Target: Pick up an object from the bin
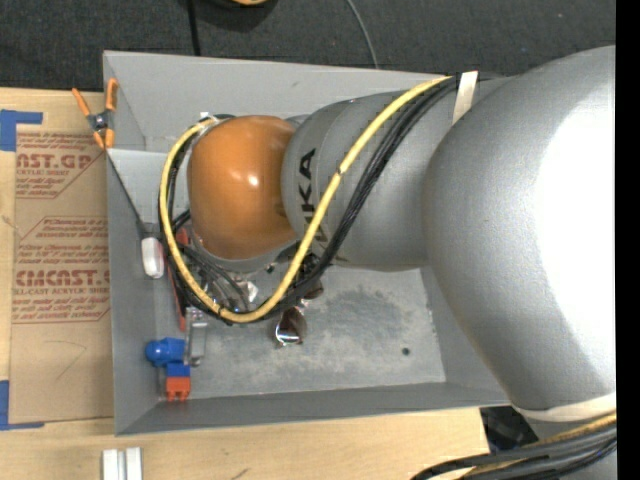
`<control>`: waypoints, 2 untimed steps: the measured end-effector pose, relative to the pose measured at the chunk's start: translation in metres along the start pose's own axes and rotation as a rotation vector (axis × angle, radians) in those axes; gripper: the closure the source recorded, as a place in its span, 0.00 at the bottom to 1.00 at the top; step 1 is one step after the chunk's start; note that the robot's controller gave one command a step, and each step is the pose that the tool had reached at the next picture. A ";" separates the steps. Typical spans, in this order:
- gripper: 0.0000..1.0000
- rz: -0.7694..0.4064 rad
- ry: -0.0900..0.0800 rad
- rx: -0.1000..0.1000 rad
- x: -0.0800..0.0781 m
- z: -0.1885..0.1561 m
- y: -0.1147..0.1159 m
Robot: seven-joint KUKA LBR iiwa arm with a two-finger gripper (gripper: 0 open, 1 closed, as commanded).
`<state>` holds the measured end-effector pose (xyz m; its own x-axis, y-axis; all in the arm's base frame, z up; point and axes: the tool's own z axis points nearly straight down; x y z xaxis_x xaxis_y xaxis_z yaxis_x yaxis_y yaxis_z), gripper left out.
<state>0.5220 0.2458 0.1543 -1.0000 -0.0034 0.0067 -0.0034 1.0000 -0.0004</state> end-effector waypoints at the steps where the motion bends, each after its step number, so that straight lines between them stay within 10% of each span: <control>1: 0.00 0.003 -0.007 -0.002 -0.002 -0.005 -0.001; 2: 0.00 0.113 -0.005 -0.002 0.023 0.050 -0.001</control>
Offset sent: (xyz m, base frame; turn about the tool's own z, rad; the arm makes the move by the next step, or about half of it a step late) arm -0.0390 -0.0011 -0.0843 0.1798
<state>0.4991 0.2450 0.1044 -0.9940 0.1097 0.0018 0.1097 0.9940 0.0013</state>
